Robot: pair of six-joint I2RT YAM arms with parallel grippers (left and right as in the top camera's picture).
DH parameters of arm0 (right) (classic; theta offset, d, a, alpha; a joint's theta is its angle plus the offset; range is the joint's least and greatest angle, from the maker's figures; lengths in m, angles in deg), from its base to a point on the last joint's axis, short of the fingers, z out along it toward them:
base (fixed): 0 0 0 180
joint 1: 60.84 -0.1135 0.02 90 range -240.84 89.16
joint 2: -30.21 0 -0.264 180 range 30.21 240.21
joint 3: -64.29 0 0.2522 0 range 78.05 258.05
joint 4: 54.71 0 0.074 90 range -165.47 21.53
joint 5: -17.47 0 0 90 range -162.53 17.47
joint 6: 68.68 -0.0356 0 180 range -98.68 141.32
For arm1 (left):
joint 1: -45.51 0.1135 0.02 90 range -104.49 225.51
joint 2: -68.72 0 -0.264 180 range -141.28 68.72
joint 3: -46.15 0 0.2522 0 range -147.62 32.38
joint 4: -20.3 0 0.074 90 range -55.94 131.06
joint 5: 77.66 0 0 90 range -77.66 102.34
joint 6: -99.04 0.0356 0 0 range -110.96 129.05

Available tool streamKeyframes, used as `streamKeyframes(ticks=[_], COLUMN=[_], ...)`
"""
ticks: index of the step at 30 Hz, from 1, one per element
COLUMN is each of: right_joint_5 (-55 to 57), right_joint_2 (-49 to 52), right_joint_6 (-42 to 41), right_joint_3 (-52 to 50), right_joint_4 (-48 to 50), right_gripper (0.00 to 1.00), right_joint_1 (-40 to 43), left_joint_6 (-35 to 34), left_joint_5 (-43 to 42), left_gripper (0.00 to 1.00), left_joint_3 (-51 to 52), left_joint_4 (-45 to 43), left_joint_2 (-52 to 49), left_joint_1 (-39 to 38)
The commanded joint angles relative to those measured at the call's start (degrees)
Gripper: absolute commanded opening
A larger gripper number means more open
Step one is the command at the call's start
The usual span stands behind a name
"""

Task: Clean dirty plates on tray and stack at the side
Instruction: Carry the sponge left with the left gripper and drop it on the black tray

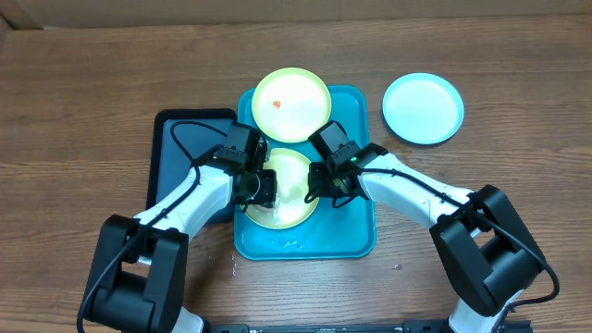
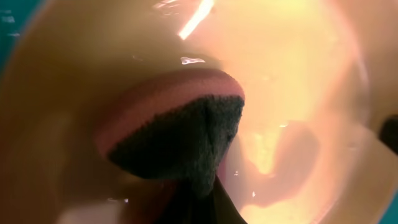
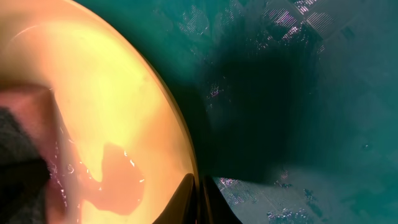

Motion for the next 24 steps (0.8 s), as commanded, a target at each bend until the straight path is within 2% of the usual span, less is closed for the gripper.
streamKeyframes(ticks=[1, 6, 9, 13, 24], right_joint_5=[-1.7, -1.7, -1.7, -1.7, -1.7], right_joint_2=[-0.4, -0.5, -0.5, -0.5, -0.5], right_joint_6=[0.2, 0.2, 0.2, 0.2, 0.2], right_joint_3=[-0.2, -0.2, -0.2, -0.2, -0.2], right_joint_4=[0.8, 0.8, 0.8, 0.8, 0.6], right_gripper=[0.05, 0.05, 0.05, 0.05, 0.05], right_joint_1=[-0.6, -0.6, -0.6, -0.6, -0.6], left_joint_6=[-0.3, 1.2, 3.7, 8.5, 10.6], left_joint_5=[-12.2, -19.2, -22.3, -22.1, -3.8], left_gripper=[0.05, 0.04, 0.04, 0.04, 0.04], left_joint_3=[1.6, -0.5, -3.7, -8.7, -12.7], left_joint_4=[-2.0, -4.1, -0.8, 5.7, 16.1], left_joint_2=[-0.3, -0.3, 0.7, 4.1, 8.2], left_joint_1=[-1.5, -0.2, 1.7, 6.2, 24.5])
